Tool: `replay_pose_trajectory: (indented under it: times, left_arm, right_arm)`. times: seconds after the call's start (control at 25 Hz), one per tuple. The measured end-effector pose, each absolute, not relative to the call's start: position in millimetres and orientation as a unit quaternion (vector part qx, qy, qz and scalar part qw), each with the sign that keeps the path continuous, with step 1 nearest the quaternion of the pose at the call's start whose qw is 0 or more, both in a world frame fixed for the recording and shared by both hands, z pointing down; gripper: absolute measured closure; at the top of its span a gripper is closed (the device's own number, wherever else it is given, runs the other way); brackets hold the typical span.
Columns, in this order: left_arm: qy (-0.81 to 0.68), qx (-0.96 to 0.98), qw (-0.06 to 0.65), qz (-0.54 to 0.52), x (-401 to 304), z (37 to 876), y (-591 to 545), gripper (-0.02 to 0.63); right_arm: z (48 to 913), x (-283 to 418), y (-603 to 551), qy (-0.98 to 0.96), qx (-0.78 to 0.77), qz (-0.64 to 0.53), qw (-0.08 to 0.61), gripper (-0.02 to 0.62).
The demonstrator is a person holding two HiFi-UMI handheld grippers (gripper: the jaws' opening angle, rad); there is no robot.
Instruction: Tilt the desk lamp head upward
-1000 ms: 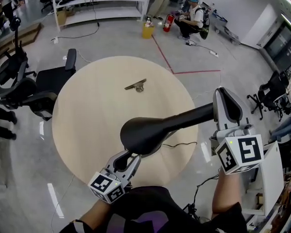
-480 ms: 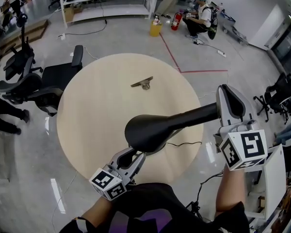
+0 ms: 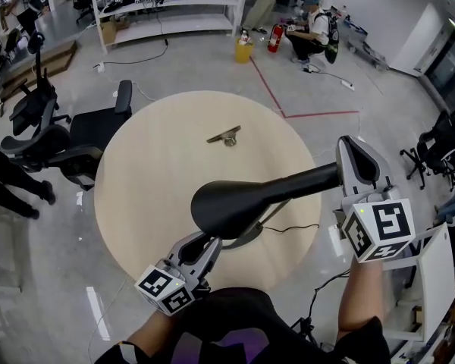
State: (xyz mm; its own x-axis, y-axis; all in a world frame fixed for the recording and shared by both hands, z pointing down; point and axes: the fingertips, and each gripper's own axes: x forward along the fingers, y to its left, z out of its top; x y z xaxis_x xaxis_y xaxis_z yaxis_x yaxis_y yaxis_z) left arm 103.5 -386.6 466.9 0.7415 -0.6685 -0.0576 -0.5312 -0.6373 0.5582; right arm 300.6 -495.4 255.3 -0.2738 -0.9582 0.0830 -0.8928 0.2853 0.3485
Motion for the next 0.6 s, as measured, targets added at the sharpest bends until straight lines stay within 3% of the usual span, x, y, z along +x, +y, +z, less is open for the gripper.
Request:
replay_pose_trajectory:
  times: [0.6]
  left_arm:
    - [-0.372, 0.896, 0.181, -0.164, 66, 390, -409, 0.463]
  right_arm:
    - [281, 329, -491, -0.791, 0.596, -0.066, 0.12, 0.578]
